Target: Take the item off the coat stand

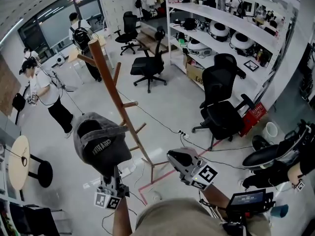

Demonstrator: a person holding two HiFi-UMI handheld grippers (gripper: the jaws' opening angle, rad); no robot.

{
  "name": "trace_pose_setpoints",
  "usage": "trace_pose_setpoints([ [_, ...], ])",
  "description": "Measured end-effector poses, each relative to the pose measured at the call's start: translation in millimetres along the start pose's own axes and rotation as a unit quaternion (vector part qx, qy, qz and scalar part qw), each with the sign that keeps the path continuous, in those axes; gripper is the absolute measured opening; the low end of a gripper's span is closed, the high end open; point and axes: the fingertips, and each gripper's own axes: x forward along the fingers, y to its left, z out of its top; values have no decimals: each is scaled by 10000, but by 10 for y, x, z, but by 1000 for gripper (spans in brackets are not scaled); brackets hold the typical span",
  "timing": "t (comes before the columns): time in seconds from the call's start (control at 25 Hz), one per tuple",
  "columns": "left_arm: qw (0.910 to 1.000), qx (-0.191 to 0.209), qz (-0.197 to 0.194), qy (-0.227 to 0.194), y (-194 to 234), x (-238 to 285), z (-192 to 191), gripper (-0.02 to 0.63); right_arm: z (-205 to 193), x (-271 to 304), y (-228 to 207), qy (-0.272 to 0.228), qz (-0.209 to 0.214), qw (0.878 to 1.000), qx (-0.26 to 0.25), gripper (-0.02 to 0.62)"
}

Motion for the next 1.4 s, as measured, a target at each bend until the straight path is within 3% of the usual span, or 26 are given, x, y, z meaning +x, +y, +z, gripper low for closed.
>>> trace_pose_setpoints([
  [0.48, 9997, -184, 44, 150, -503, -209, -262, 32, -60, -451, 152, 301, 331, 9989, -162, 35],
  [0.92, 9991, -411, 113, 63, -982, -573, -595, 32, -232, -937, 175, 602, 325, 9975, -165, 35],
  [1.08, 9988, -437, 110, 200, -1105, -800, -638, 32, -301, -990, 376, 739, 609, 9954, -66, 35],
  [1.2, 9990, -410, 29, 192, -1156, -850, -662, 32, -256, -984, 493, 689, 795, 9941, -281, 35],
  [1.4, 9977, -597, -43, 323, -1187, -842, -822, 32, -225, -1065, 503, 381, 711, 9962, -335, 35],
])
